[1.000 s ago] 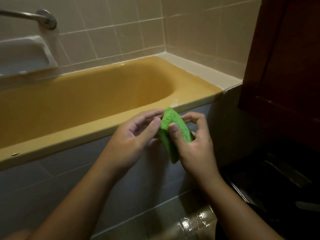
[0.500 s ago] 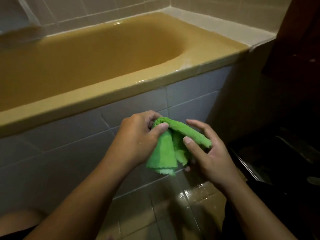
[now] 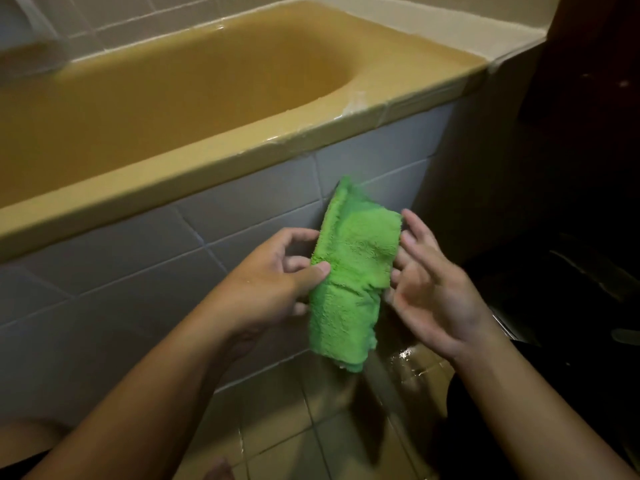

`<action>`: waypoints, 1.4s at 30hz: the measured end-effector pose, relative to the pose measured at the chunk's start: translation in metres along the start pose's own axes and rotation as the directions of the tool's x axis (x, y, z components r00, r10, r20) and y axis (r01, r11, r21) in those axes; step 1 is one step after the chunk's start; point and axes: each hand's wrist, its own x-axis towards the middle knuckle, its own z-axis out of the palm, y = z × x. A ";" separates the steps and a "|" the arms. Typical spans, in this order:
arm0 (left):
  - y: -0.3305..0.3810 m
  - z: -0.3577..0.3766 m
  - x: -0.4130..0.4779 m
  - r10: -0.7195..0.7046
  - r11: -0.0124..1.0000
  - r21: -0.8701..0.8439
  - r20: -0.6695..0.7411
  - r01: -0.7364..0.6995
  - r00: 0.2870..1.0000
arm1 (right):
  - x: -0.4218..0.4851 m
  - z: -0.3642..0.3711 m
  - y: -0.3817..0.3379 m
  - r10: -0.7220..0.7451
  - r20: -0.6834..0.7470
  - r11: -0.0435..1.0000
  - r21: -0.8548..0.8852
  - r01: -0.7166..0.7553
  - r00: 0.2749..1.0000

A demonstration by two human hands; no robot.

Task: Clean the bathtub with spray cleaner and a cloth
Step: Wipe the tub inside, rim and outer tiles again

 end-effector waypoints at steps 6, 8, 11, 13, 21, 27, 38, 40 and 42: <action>-0.013 0.018 0.002 0.114 0.991 -0.063 -0.110 -0.122 0.987 | -0.013 0.000 0.019 0.001 -0.060 0.900 -0.435 -0.027 0.998; -0.017 0.021 0.003 0.140 0.990 0.000 -0.113 -0.141 0.984 | -0.015 -0.003 0.021 -0.053 -0.037 0.893 -0.449 0.031 0.998; -0.021 0.018 0.008 0.125 0.982 0.147 -0.018 -0.121 0.992 | -0.016 -0.009 0.019 -0.165 0.066 0.783 -0.598 0.171 0.984; -0.019 0.015 0.010 0.104 0.888 0.443 0.066 -0.123 0.992 | -0.015 -0.014 0.018 -0.204 0.124 0.625 -0.747 0.227 0.971; -0.014 0.035 0.005 0.326 0.466 0.876 -0.040 -0.124 0.944 | -0.005 -0.023 0.025 -0.373 0.191 0.172 -0.947 0.270 0.908; -0.016 0.027 0.008 0.481 0.465 0.831 0.052 -0.305 0.875 | 0.000 -0.027 0.015 -0.442 0.251 0.139 -0.929 0.342 0.861; 0.025 0.035 0.006 0.622 0.682 0.533 -0.063 -0.501 0.780 | 0.010 0.003 -0.023 -0.730 0.111 0.402 -0.728 0.555 0.675; 0.044 0.036 0.013 0.665 0.693 0.484 -0.144 -0.534 0.733 | 0.018 0.015 -0.040 -0.782 0.147 0.299 -0.764 0.572 0.605; 0.064 0.036 0.022 0.684 0.711 0.433 -0.245 -0.554 0.687 | 0.028 0.028 -0.058 -0.811 0.248 0.138 -0.800 0.584 0.530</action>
